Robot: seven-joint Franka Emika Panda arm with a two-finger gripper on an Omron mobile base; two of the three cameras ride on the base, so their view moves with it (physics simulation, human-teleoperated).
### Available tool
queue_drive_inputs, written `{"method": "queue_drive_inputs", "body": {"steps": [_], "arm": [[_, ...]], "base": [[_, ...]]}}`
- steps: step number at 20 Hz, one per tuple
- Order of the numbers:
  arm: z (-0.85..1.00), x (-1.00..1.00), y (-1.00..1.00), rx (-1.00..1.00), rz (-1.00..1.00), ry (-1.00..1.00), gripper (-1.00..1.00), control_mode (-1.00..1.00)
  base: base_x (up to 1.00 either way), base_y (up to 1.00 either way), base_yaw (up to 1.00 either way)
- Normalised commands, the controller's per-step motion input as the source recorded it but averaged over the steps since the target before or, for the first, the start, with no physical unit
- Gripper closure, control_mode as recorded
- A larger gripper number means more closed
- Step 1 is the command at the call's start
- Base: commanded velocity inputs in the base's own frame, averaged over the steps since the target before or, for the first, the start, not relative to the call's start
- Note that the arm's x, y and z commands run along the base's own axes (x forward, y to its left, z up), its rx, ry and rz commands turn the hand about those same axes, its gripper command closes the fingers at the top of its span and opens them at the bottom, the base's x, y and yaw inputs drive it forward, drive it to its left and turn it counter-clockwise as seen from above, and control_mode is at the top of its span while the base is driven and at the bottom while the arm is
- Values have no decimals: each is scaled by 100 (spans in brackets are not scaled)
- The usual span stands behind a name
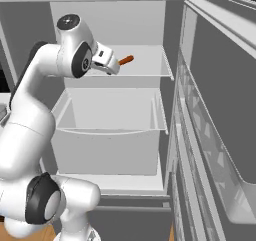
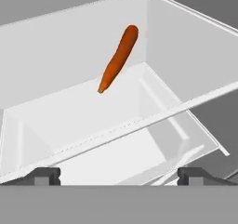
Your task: Place one carrot and one fish in each tupperware on the nearby counter, to pack two identical lunches.
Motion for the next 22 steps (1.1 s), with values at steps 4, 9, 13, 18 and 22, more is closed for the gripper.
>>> {"method": "queue_drive_inputs", "body": {"steps": [4, 9, 13, 18, 22], "arm": [[-4, 79, -5, 0, -4, 4, -100, -100], [-23, 69, -25, 0, -1, 1, -100, -100], [-28, 69, -4, 0, 0, 0, -100, -100], [-26, 73, 0, 0, 0, 0, -100, -100], [-26, 66, -5, 0, 0, 0, -100, -100]], "base": [[0, 0, 0], [0, 0, 0], [0, 0, 0], [0, 0, 0], [0, 0, 0]]}}
